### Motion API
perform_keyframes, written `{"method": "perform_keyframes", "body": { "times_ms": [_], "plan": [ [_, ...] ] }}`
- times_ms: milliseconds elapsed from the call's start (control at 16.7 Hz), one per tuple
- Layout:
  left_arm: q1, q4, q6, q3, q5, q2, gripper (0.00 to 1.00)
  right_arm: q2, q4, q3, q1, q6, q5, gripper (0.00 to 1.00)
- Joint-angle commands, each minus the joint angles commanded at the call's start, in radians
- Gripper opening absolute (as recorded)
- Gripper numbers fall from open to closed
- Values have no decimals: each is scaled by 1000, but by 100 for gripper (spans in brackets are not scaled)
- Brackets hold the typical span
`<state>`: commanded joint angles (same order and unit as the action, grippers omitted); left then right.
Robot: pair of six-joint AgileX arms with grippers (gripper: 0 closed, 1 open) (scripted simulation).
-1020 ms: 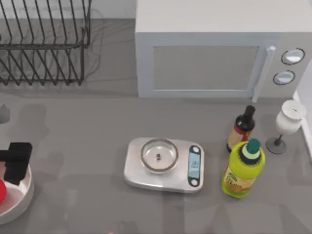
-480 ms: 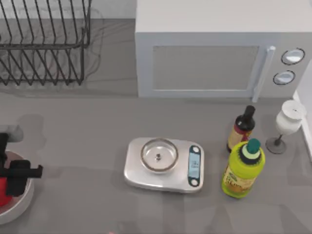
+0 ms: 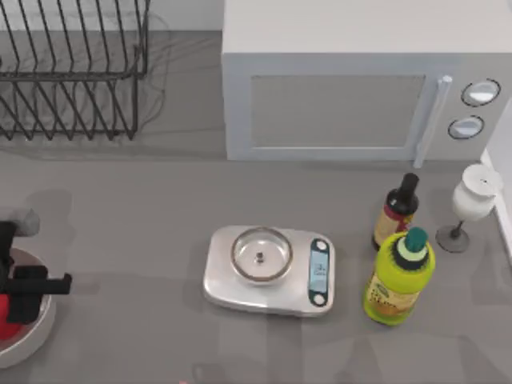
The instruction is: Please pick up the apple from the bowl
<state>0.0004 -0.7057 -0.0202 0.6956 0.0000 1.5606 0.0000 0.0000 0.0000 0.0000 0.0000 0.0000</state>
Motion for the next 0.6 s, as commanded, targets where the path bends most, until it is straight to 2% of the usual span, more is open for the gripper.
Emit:
{"method": "perform_keyframes", "body": {
  "times_ms": [600],
  "plan": [
    [0, 0, 0, 0, 0, 0, 2, 0, 0, 0, 0, 0, 0, 100]
  ]
}}
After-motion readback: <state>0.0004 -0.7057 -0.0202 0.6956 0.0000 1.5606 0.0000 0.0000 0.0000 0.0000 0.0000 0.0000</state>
